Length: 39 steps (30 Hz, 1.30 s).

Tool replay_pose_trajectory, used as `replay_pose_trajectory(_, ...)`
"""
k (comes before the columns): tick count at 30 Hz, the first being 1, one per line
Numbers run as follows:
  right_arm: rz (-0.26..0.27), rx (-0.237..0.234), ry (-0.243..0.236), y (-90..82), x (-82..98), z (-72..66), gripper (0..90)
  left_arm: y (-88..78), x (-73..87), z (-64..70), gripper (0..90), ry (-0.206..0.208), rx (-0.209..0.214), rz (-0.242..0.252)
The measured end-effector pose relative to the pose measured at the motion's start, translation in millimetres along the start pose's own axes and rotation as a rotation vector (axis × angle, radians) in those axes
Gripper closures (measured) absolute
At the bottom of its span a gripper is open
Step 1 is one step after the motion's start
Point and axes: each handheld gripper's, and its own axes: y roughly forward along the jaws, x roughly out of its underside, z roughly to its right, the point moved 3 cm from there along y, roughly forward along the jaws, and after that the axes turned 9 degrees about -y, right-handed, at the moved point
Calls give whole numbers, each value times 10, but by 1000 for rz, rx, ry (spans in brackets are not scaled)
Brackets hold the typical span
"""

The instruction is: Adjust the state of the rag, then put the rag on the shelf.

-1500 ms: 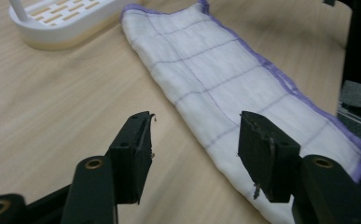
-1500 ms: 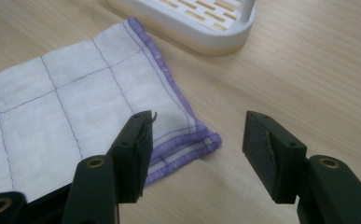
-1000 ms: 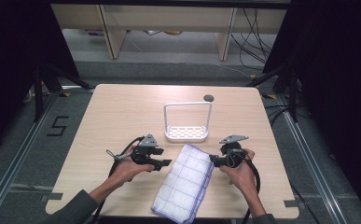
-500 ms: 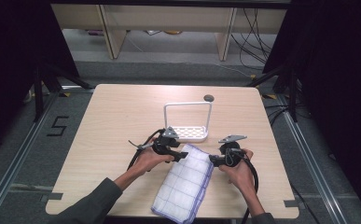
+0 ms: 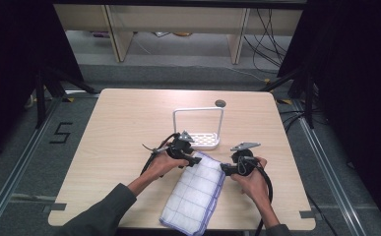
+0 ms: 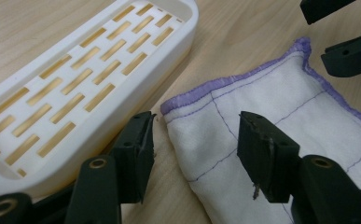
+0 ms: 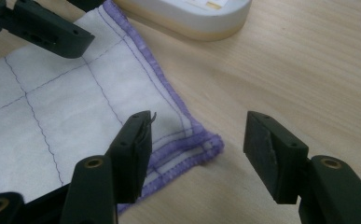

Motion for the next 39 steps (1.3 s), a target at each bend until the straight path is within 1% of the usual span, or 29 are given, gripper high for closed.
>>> replay_pose_trajectory(1, 0, -3, -1, 3, 0, -1, 431, 7, 0, 2, 483, -2, 4, -2)
replay_pose_trajectory(2, 8, 1, -22, 18, 2, 14, 431, 7, 0, 2, 493, -2, 4, -2)
replay_pose_trajectory(3, 4, -5, -10, 13, -1, 4, 432, 22, 1, 8, 504, 6, 3, -6)
replay_pose_trajectory(4, 2, -2, -13, 15, 1, 4, 433, 33, 0, 14, 515, 2, 9, -11)
replay_pose_trajectory(5, 5, 1, -1, 19, 2, -8, 434, 41, -2, 12, 527, 7, 9, -17)
replay_pose_trajectory(7, -6, -3, -4, 16, 5, -3, 435, 50, -3, 12, 542, 8, 4, -21)
replay_pose_trajectory(8, -14, -2, 16, 30, 10, -13, 435, 66, -13, 12, 554, 5, 5, -21)
replay_pose_trajectory(11, -11, 0, 16, 35, 11, -11, 435, 74, -16, 14, 582, 12, 0, -28)
replay_pose_trajectory(12, -15, -2, 15, 41, 11, -15, 433, 93, -13, 15, 594, 25, -5, -33)
replay_pose_trajectory(13, -15, -2, 15, 41, 11, -15, 433, 93, -13, 15, 608, 25, -5, -33)
replay_pose_trajectory(14, -14, 0, 17, 56, 11, -18, 430, 103, -10, 28, 627, 37, -18, -30)
replay_pose_trajectory(16, -19, 0, 16, 61, 12, -17, 428, 103, -15, 33, 673, 35, -13, -29)
replay_pose_trajectory(18, -25, 9, -4, 83, 20, 0, 423, 103, -24, 34, 715, 45, -23, -24)
replay_pose_trajectory(19, -26, 4, 13, 84, 21, -13, 429, 103, -26, 35, 732, 50, -25, -26)
replay_pose_trajectory(20, -24, 2, 6, 97, 27, -15, 436, 105, -29, 38, 743, 52, -20, -26)
replay_pose_trajectory(22, -41, -11, -3, 126, 40, -41, 473, 106, -28, 42, 772, 61, -22, -22)
replay_pose_trajectory(23, -40, -13, -24, 146, 48, -45, 506, 106, -26, 53, 791, 56, -22, -21)
replay_pose_trajectory(24, -28, -24, -20, 160, 49, -59, 547, 105, -30, 55, 806, 75, -23, -23)
replay_pose_trajectory(26, -42, -40, -37, 140, 40, -73, 613, 102, -28, 69, 829, 85, -33, -29)
replay_pose_trajectory(27, -42, -40, -37, 140, 40, -73, 613, 102, -28, 69, 835, 85, -33, -29)
replay_pose_trajectory(28, -40, -59, -40, 140, 43, -87, 666, 105, -27, 76, 839, 83, -35, -28)
replay_pose_trajectory(29, -40, -59, -40, 140, 43, -87, 666, 106, -28, 75, 839, 84, -31, -30)
replay_pose_trajectory(30, -17, -69, -24, 160, 45, -81, 703, 105, -26, 69, 845, 84, -24, -31)
replay_pose_trajectory(31, -29, -85, -13, 144, 47, -75, 725, 104, -26, 69, 847, 81, -24, -31)
replay_pose_trajectory(34, -14, -105, -23, 152, 62, -49, 782, 103, -27, 73, 851, 80, -22, -28)
replay_pose_trajectory(35, -16, -116, -14, 146, 62, -56, 801, 100, -25, 72, 851, 81, -24, -28)
replay_pose_trajectory(36, -13, -118, -13, 147, 61, -63, 817, 95, -26, 75, 852, 83, -25, -28)
replay_pose_trajectory(38, -11, -107, -41, 145, 62, -66, 837, 76, -30, 84, 853, 91, -31, -25)
replay_pose_trajectory(39, -14, -106, -36, 135, 56, -78, 847, 66, -36, 88, 854, 92, -29, -16)
